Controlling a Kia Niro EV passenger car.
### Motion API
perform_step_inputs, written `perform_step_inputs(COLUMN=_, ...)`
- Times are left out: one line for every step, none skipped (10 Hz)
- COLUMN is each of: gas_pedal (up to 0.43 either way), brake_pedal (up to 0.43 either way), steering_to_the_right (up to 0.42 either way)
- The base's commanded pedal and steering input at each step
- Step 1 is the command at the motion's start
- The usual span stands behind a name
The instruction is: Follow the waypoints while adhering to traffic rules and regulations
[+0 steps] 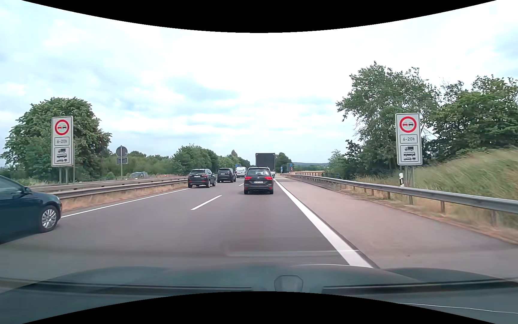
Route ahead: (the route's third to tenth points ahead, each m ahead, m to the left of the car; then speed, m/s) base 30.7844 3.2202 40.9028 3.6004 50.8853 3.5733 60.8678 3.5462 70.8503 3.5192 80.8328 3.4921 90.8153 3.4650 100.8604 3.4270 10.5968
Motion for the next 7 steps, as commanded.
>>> perform_step_inputs(gas_pedal=0.087, brake_pedal=0.000, steering_to_the_right=-0.003)
perform_step_inputs(gas_pedal=0.087, brake_pedal=0.000, steering_to_the_right=-0.003)
perform_step_inputs(gas_pedal=0.087, brake_pedal=0.000, steering_to_the_right=-0.003)
perform_step_inputs(gas_pedal=0.087, brake_pedal=0.000, steering_to_the_right=-0.003)
perform_step_inputs(gas_pedal=0.087, brake_pedal=0.000, steering_to_the_right=-0.003)
perform_step_inputs(gas_pedal=0.087, brake_pedal=0.000, steering_to_the_right=-0.003)
perform_step_inputs(gas_pedal=0.087, brake_pedal=0.000, steering_to_the_right=-0.003)
